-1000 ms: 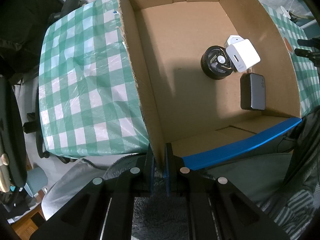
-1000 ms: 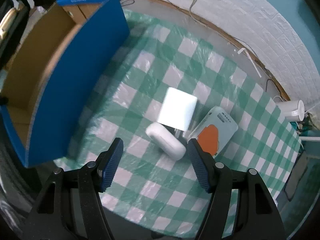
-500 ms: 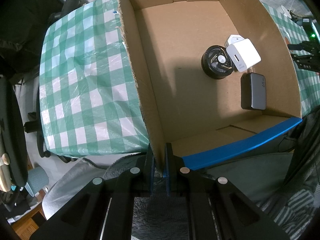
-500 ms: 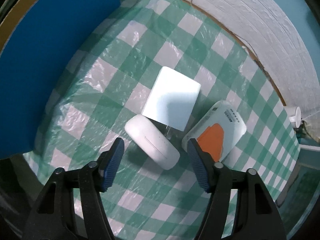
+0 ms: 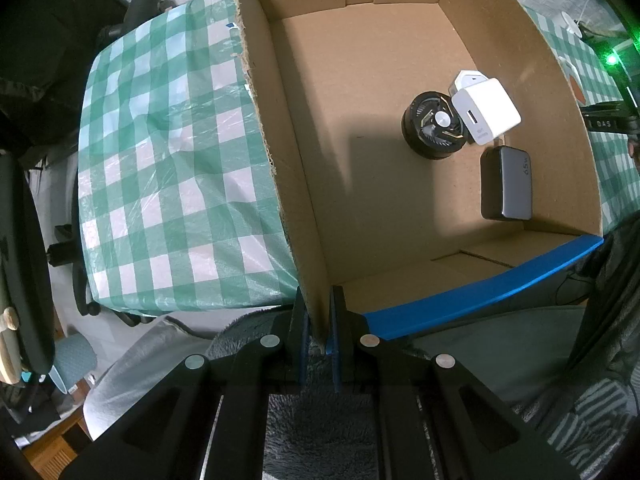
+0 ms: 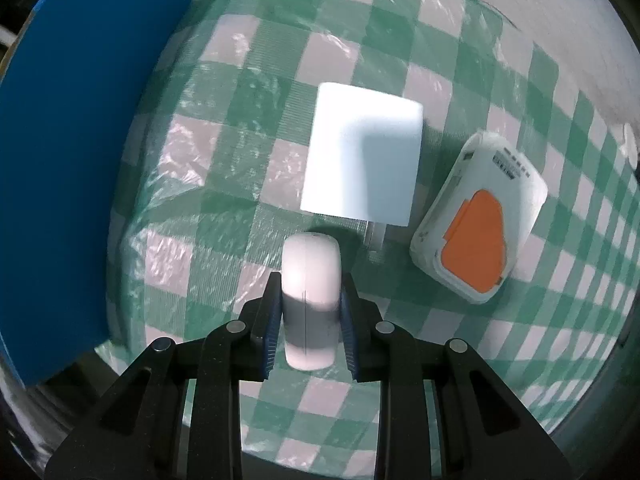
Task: Organize rigid objects
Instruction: 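Return the right gripper to the white earbud case and grasp it, then carry the white earbud case with the right gripper into the box and release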
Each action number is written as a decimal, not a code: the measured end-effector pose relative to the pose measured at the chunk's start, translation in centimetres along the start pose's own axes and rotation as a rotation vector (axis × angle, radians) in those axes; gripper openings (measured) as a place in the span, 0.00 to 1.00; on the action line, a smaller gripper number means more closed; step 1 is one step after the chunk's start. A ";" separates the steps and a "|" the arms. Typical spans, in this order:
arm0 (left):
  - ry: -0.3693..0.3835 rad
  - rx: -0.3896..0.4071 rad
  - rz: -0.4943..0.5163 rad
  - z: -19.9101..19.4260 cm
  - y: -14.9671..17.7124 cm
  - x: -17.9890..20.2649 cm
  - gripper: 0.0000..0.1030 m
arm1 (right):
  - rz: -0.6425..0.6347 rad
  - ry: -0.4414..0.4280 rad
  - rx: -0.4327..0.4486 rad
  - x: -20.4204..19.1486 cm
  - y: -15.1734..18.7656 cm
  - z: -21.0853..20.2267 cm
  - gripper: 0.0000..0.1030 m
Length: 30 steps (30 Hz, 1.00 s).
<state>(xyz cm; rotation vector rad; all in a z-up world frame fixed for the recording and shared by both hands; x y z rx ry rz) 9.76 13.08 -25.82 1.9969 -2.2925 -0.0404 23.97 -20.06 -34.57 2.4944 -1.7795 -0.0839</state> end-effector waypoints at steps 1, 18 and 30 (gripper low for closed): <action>0.001 0.000 -0.002 0.0 0.0 0.0 0.07 | 0.003 0.002 0.001 0.0 -0.1 0.1 0.25; -0.001 0.001 0.002 0.3 0.0 0.0 0.07 | 0.026 -0.013 0.056 -0.1 0.0 -3.9 0.25; 0.001 0.001 0.001 0.2 0.0 0.1 0.07 | -0.020 -0.042 0.104 -2.8 0.4 -10.1 0.25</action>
Point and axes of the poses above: each gripper's, at about its wrist camera, not at the fingertips, and z roughly the way its jaws point, x to its right, y to its underside, the point moved 5 cm from there along z, roughly the way its jaws point, and after that the axes turned 6 degrees about y, right-handed, at the moved point
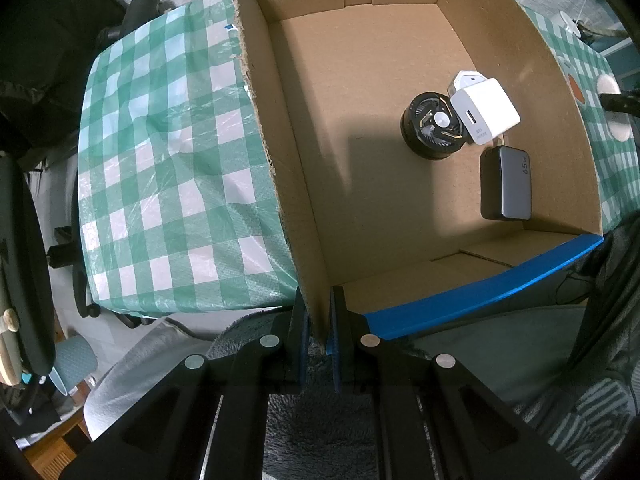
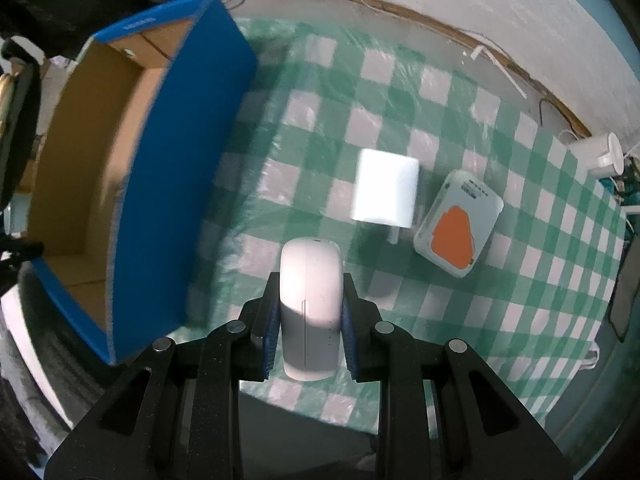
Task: Organize rigid objects
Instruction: 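Carry the white earbud case with the right gripper into the box and release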
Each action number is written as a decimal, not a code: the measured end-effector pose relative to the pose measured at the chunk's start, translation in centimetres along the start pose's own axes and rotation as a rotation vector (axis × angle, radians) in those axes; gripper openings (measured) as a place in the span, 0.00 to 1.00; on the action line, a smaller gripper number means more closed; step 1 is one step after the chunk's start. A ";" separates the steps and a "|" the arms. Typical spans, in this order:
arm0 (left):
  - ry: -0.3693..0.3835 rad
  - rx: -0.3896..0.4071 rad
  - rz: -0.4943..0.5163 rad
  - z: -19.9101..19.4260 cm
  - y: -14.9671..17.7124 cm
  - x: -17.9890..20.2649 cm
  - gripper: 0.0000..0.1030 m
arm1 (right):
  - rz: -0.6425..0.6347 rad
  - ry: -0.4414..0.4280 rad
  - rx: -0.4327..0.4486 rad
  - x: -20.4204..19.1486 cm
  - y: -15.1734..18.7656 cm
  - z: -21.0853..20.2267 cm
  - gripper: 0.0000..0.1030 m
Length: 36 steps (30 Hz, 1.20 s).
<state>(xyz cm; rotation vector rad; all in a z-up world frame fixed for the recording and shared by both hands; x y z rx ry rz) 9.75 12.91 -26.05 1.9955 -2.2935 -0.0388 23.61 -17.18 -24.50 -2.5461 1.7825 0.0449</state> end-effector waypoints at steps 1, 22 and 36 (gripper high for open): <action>-0.002 0.000 0.001 0.0 0.0 0.0 0.07 | -0.006 -0.004 0.005 -0.3 0.0 -0.4 0.25; 0.001 0.001 -0.002 0.0 0.0 -0.1 0.07 | -0.233 -0.085 0.093 -15.0 -3.1 -3.6 0.25; 0.002 0.001 0.000 -0.2 -0.2 -0.1 0.07 | -0.251 -0.049 0.049 -15.8 -2.3 0.4 0.25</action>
Point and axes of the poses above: each gripper's, at about its wrist camera, not at the fingertips, and z roughly the way its jaws point, x to its right, y to its underside, the point moved 5 cm from there along z, roughly the way its jaws point, and after that the axes turned 6 degrees about y, right-handed, at the moved point
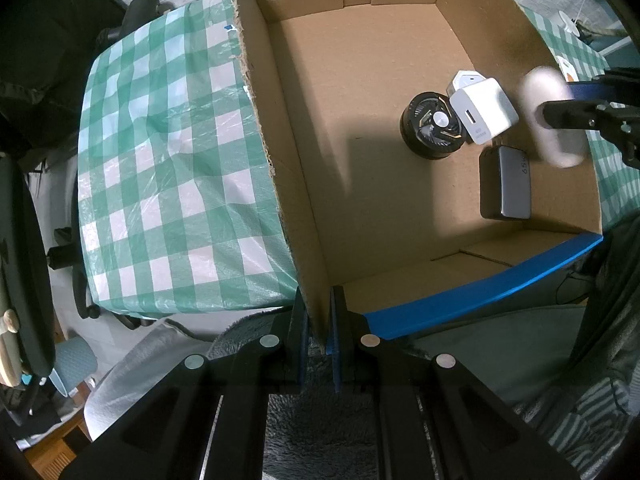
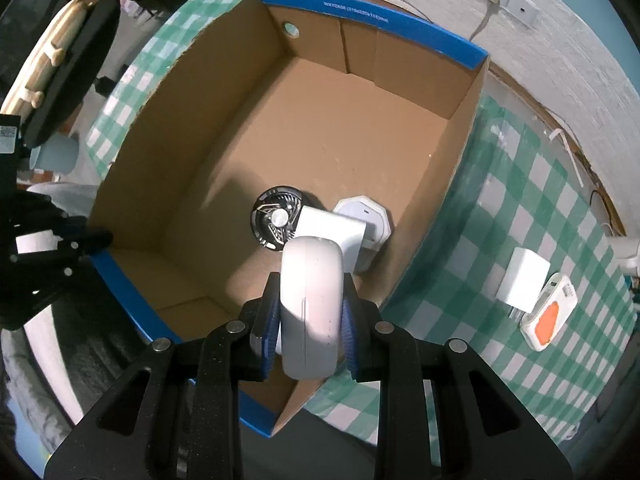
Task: Organize rigid objects
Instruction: 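Carry the white earbud case with the right gripper into the box and release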
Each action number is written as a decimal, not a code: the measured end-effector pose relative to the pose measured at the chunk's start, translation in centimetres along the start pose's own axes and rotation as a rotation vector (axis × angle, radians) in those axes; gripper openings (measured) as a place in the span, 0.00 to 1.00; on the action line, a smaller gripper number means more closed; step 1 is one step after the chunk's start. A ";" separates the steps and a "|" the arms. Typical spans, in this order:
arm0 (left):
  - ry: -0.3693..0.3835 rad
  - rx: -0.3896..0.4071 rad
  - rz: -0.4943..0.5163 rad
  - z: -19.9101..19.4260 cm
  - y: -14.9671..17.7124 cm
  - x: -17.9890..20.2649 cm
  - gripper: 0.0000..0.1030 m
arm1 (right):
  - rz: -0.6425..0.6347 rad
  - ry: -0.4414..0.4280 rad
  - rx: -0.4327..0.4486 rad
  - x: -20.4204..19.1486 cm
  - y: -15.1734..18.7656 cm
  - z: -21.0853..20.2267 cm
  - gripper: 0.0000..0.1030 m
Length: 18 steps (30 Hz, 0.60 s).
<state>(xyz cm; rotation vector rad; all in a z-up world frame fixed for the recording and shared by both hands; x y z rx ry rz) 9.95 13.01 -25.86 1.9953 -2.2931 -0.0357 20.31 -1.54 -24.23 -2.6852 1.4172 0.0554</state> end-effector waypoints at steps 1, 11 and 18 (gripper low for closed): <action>0.000 0.000 0.000 0.0 0.0 0.0 0.08 | -0.004 0.007 0.002 0.0 0.1 0.0 0.25; -0.003 0.001 0.005 -0.2 -0.1 0.1 0.08 | -0.015 -0.017 0.046 -0.1 0.7 -1.5 0.51; -0.003 0.001 0.004 -0.2 -0.1 0.1 0.08 | 0.031 -0.008 0.100 2.0 0.9 -4.4 0.59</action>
Point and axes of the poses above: each gripper's, at about its wrist camera, not at the fingertips, and z roughly the way its jaws point, x to its right, y to its underside, the point moved 5 cm from there along z, roughly the way its jaws point, and after that the axes turned 6 degrees about y, right-handed, at the moved point
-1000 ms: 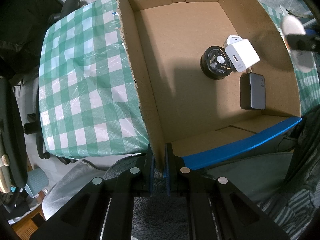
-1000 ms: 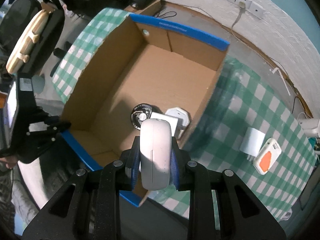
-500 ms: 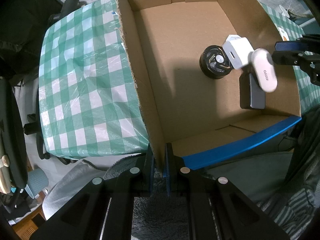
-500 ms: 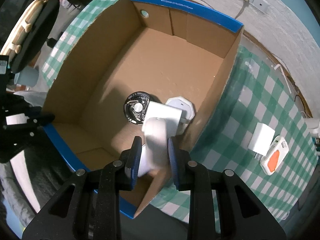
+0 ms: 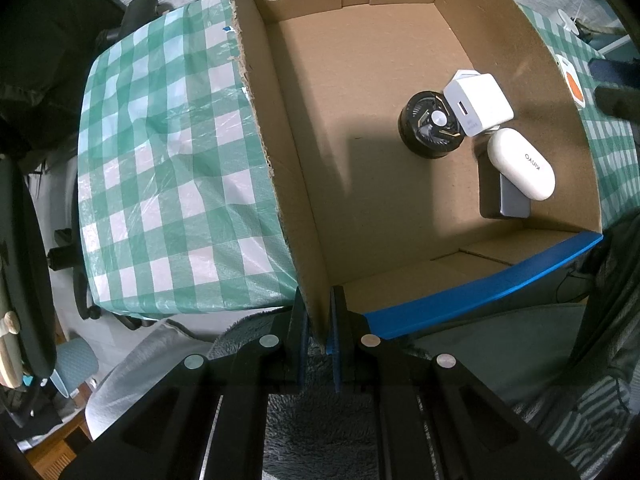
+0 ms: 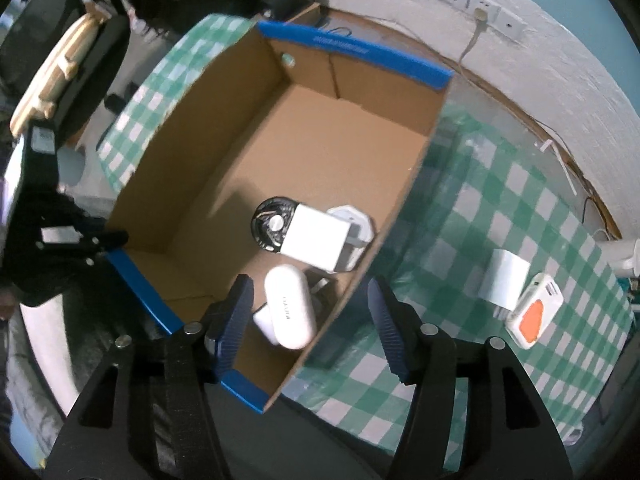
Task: Organize rigid objects
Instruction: 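Carry the white earbud case with the right gripper into the box and release, then move the right gripper to the white-and-orange power bank and grasp it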
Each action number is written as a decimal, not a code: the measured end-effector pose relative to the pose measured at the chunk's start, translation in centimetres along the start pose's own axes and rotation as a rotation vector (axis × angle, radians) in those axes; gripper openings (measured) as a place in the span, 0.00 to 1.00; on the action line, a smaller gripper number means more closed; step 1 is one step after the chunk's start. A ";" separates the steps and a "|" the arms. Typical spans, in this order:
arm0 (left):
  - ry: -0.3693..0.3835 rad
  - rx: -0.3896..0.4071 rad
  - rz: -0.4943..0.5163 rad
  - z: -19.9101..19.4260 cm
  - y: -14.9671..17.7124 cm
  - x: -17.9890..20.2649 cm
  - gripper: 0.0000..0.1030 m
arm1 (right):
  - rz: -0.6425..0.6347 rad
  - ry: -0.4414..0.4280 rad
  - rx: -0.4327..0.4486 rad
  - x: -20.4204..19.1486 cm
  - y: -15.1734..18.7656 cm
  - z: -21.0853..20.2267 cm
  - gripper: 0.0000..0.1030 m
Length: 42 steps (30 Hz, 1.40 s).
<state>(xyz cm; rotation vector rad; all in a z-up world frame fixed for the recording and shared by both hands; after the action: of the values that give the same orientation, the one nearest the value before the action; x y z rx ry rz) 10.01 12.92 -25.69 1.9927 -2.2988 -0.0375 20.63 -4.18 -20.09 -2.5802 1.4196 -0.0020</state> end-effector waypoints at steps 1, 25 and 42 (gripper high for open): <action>-0.001 0.000 0.002 0.0 0.0 0.0 0.08 | 0.010 0.002 0.006 0.5 0.0 -0.4 0.60; -0.006 -0.004 0.002 -0.1 0.1 0.0 0.08 | 0.457 0.134 -0.079 23.2 4.7 2.2 0.69; -0.001 -0.008 -0.010 0.1 0.4 -0.1 0.08 | 0.634 0.179 -0.187 28.8 6.4 10.7 0.69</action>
<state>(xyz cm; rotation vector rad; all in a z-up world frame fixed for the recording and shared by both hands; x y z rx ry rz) 9.59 13.06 -25.72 2.0008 -2.2857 -0.0478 31.86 -29.80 -34.33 -2.1801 2.3426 -0.0082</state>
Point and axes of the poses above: each gripper's, at about its wrist camera, not at the fingertips, and z roughly the way its jaws point, x to its right, y to its underside, the point moved 5 cm from there along z, roughly the way its jaws point, and after that the axes turned 6 degrees about y, right-handed, at the moved point
